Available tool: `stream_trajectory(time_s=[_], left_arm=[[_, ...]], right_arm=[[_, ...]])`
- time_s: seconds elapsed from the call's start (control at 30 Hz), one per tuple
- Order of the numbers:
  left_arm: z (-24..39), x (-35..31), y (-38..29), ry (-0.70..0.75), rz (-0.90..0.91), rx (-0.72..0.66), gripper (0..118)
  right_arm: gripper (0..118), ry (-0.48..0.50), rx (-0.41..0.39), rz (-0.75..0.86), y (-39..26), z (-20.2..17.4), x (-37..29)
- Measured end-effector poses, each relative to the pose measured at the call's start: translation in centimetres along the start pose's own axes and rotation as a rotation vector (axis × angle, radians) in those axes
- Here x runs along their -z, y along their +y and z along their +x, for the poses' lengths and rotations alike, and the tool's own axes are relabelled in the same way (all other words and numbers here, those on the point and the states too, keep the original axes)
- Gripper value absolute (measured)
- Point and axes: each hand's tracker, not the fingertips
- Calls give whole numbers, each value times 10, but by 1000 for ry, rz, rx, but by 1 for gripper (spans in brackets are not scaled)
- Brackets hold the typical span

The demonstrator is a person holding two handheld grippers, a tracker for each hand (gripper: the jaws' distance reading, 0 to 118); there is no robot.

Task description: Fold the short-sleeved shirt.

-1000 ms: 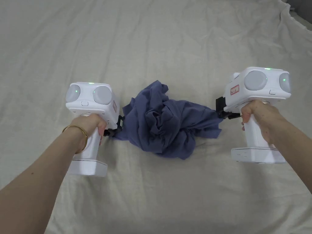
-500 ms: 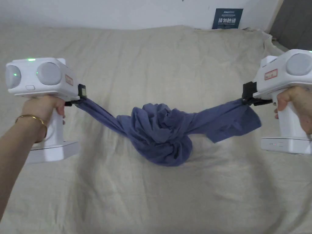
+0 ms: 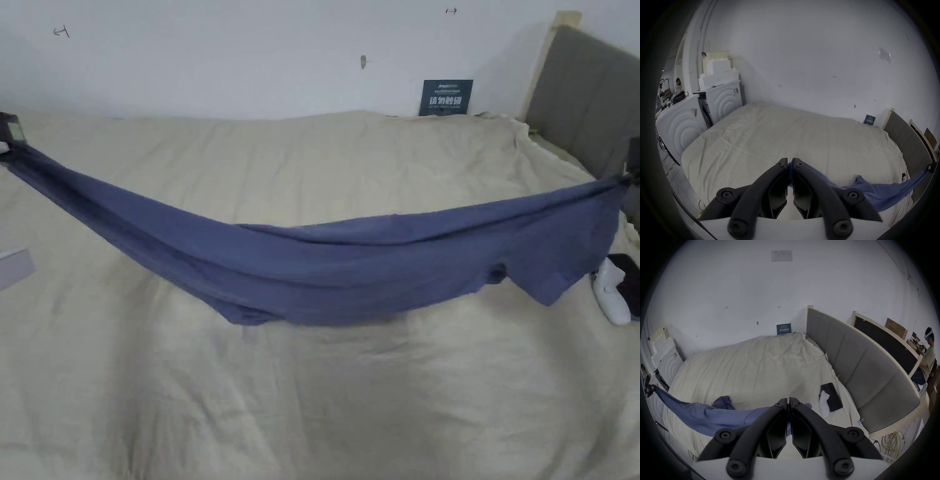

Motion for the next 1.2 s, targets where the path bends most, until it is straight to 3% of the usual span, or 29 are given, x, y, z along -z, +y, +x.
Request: stream_trajectory(time_s=[0.3,0.53,0.67,1.0,1.2], left_arm=[[-48,-42,34,31,89,-106,2],[-40,-53,84,80,208,-136,2],[-25,-44,114,140,210,-40,2],[11,46,186,189,243,23,2],[54,126,209,174,230,83,2]], right_arm=[[2,9,117,101,20,25,-51],[2,24,82,186,69,-13,-72],[2,-18,23,194,103,-31,-64],[2,-178,-16,264,206,-73,-12],[2,-248,8,298,264,-75,42]])
